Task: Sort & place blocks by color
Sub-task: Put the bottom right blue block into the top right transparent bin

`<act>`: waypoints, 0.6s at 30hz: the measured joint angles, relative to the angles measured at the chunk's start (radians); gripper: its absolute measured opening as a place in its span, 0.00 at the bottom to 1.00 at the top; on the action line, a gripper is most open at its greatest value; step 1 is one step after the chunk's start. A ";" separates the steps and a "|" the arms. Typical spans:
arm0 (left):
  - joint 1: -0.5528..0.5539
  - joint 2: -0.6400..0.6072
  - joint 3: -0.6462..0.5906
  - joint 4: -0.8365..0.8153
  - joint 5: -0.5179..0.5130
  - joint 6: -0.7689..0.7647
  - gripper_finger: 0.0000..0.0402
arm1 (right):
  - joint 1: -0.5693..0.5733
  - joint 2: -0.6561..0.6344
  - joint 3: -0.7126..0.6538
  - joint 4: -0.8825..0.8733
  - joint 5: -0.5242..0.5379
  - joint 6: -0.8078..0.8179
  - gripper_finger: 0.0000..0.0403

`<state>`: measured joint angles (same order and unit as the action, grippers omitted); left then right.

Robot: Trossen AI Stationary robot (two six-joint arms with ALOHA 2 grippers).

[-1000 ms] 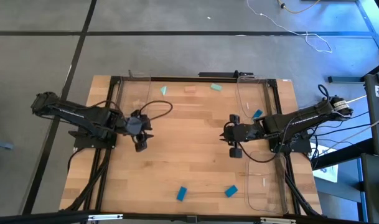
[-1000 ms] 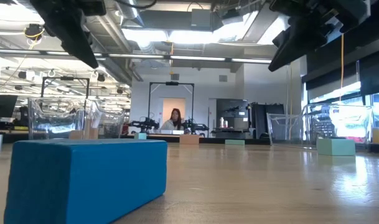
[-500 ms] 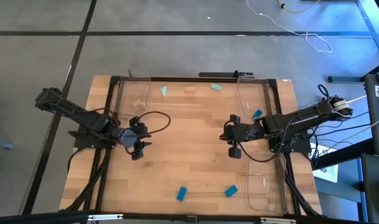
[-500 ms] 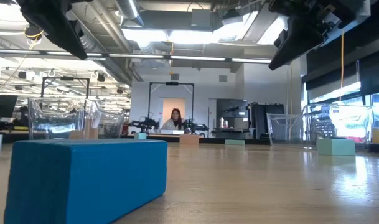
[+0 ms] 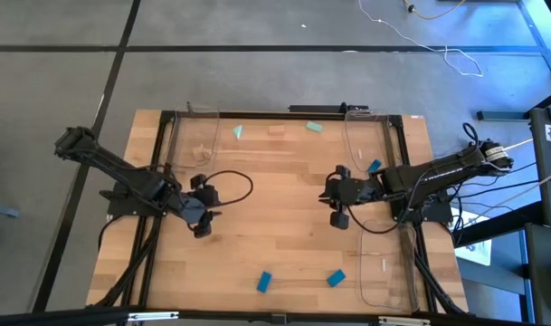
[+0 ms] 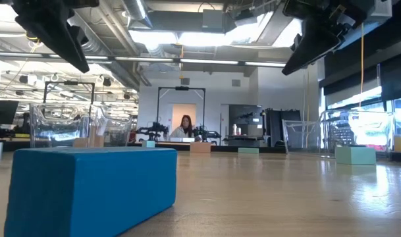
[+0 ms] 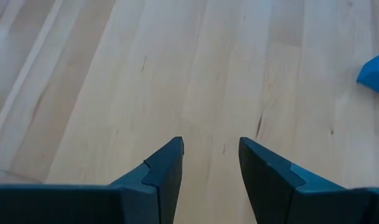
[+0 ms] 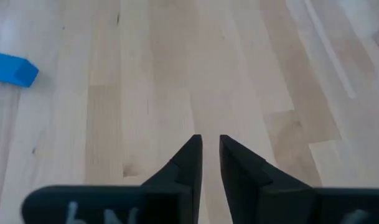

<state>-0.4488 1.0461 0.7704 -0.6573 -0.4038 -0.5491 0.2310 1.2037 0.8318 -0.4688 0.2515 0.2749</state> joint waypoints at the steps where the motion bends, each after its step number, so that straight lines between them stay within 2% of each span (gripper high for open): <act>1: 0.000 0.005 0.000 -0.001 0.000 0.000 0.37 | 0.000 0.000 0.000 0.000 -0.012 -0.016 0.14; 9: 0.000 0.024 0.000 0.002 0.002 0.000 0.37 | 0.000 0.000 0.000 -0.013 -0.043 -0.022 0.01; 18: 0.000 0.024 0.000 0.007 0.001 0.001 0.37 | 0.000 0.000 0.000 -0.012 -0.042 -0.017 0.16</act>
<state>-0.4484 1.0698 0.7704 -0.6506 -0.4026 -0.5484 0.2310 1.2037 0.8318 -0.4812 0.2093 0.2577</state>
